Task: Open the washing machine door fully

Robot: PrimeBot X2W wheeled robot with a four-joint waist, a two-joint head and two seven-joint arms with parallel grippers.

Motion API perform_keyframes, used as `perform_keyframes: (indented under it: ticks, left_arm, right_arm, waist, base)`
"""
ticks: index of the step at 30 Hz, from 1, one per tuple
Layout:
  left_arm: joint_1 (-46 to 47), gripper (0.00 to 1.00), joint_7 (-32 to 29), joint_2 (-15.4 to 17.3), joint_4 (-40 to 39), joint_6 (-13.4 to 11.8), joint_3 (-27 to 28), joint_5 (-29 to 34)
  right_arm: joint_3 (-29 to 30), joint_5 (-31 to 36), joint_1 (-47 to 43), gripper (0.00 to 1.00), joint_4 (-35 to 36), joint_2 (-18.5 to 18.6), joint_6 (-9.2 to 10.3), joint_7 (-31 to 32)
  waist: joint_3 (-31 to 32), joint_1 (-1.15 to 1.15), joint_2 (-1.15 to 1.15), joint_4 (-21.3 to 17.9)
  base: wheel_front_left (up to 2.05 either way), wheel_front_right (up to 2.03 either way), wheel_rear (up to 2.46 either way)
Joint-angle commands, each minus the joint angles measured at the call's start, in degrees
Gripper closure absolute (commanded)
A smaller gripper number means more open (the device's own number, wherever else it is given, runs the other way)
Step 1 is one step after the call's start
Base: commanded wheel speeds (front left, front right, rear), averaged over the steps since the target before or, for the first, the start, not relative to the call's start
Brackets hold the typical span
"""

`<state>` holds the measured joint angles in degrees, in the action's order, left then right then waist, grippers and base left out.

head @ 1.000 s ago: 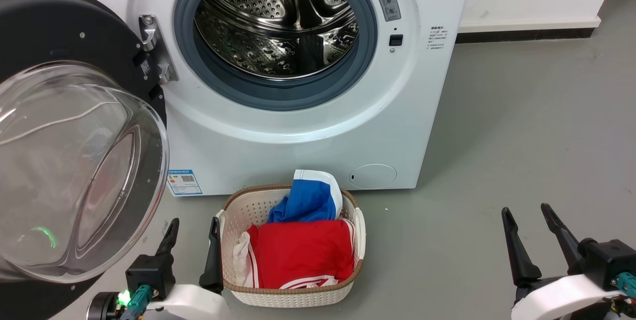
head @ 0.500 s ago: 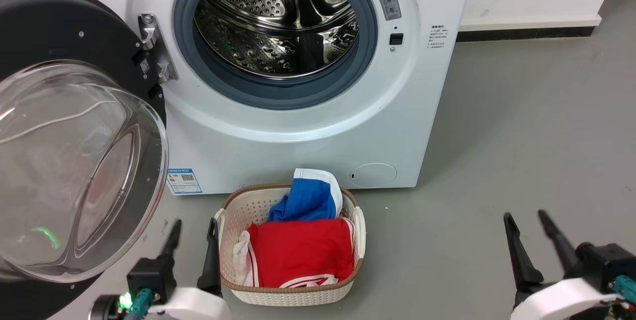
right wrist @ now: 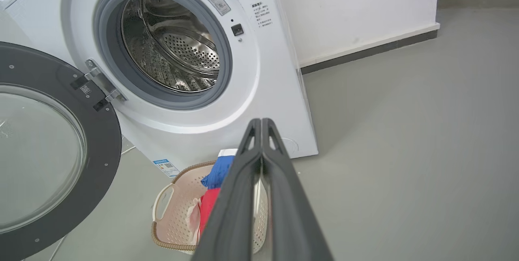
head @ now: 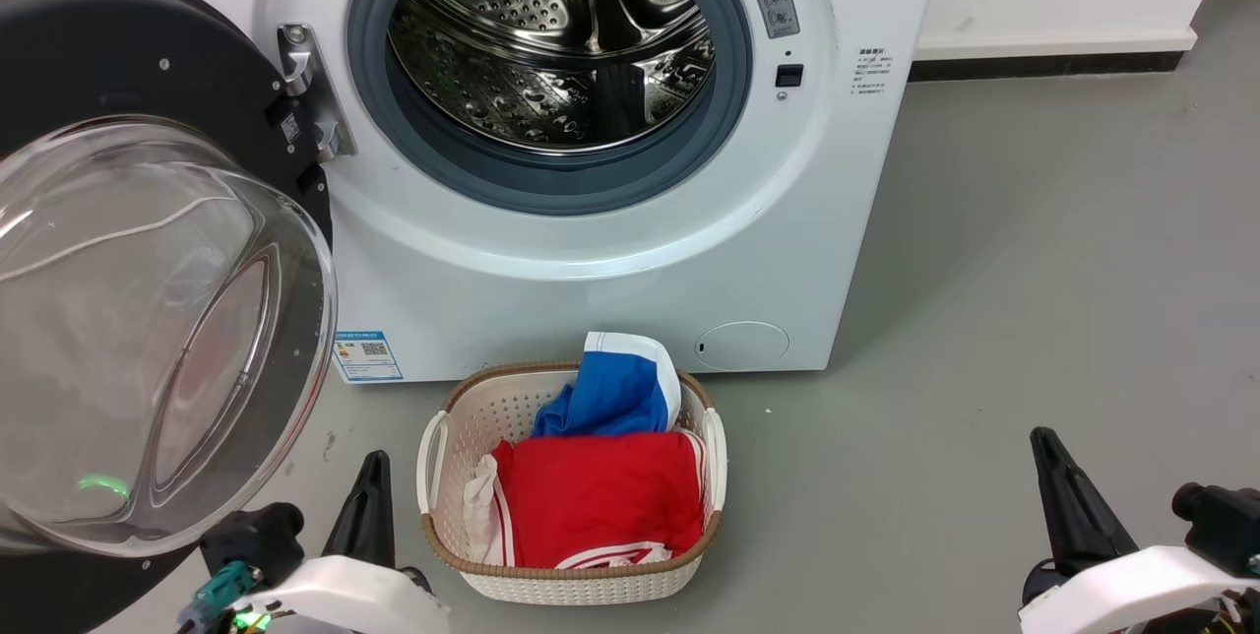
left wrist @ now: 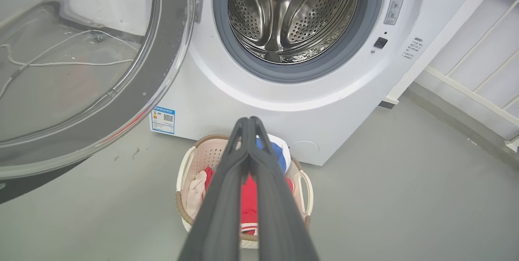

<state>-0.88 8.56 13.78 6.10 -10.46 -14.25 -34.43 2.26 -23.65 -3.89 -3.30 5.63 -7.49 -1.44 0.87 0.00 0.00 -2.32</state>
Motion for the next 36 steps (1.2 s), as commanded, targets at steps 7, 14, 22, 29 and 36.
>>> perform_keyframes:
  ticks: [7,14,22,29,36]
  left_arm:
    - [2.45,1.0,-1.5,-0.74,0.55,2.31,2.53,-7.34]
    - [2.98,1.0,-2.53,-1.46,1.37,3.76,3.94,-12.09]
    - [3.59,1.0,-3.83,-2.41,2.24,5.54,5.72,-17.89]
    - [4.03,1.0,-4.92,-3.16,2.75,6.93,7.22,-22.57]
    - [4.41,1.0,-5.96,-3.95,3.31,8.29,8.64,-26.9]
  right_arm:
    - [0.67,-8.54,2.73,1.0,-0.57,-0.22,0.0,0.88]
    - [0.99,-13.94,3.46,1.0,-1.46,-0.45,0.0,1.51]
    - [1.41,-20.59,4.33,1.0,-2.58,-0.74,0.0,2.33]
    - [1.74,-25.98,5.02,1.0,-3.46,-0.96,0.0,2.94]
    - [2.04,-30.98,5.76,1.0,-4.31,-1.17,0.0,3.52]
  waist:
    - [-0.06,0.0,0.0,0.16]
    - [-0.12,0.0,0.0,0.29]
    - [-0.19,0.0,0.0,0.46]
    - [-0.26,0.0,0.0,0.6]
    - [-0.33,0.0,0.0,0.75]
  base:
    - [0.0,0.0,0.0]
    - [0.0,0.0,0.0]
    - [0.0,0.0,0.0]
    - [0.0,0.0,0.0]
    - [0.0,0.0,0.0]
